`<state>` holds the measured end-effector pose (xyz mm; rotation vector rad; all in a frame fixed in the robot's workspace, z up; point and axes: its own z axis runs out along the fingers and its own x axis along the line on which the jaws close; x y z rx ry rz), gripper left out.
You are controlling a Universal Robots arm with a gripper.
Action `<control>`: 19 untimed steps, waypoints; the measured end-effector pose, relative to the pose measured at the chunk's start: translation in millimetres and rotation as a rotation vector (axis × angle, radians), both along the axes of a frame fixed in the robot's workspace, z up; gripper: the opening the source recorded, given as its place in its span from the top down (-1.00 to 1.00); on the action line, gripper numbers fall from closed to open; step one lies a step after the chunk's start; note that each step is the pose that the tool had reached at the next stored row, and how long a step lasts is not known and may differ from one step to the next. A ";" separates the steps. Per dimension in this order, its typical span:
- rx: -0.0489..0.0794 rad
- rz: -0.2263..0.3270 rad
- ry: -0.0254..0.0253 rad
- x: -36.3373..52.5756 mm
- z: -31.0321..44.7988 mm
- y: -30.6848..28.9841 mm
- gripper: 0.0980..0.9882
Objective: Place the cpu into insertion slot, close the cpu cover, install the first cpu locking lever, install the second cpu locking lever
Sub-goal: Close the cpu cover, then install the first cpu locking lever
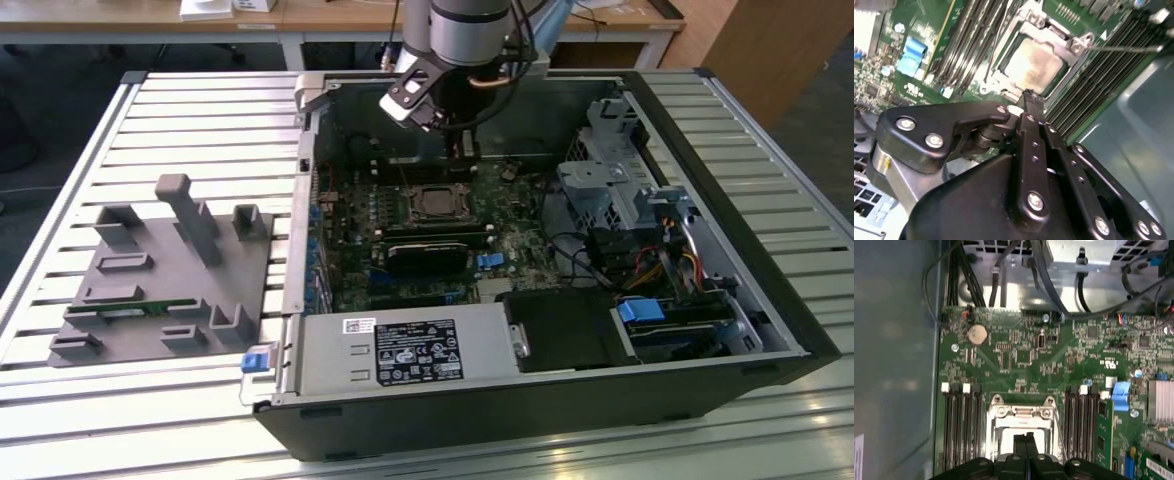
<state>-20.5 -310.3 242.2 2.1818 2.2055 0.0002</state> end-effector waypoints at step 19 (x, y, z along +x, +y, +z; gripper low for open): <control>0.000 0.000 0.0000 -22.1 -2.2 0.0 0.98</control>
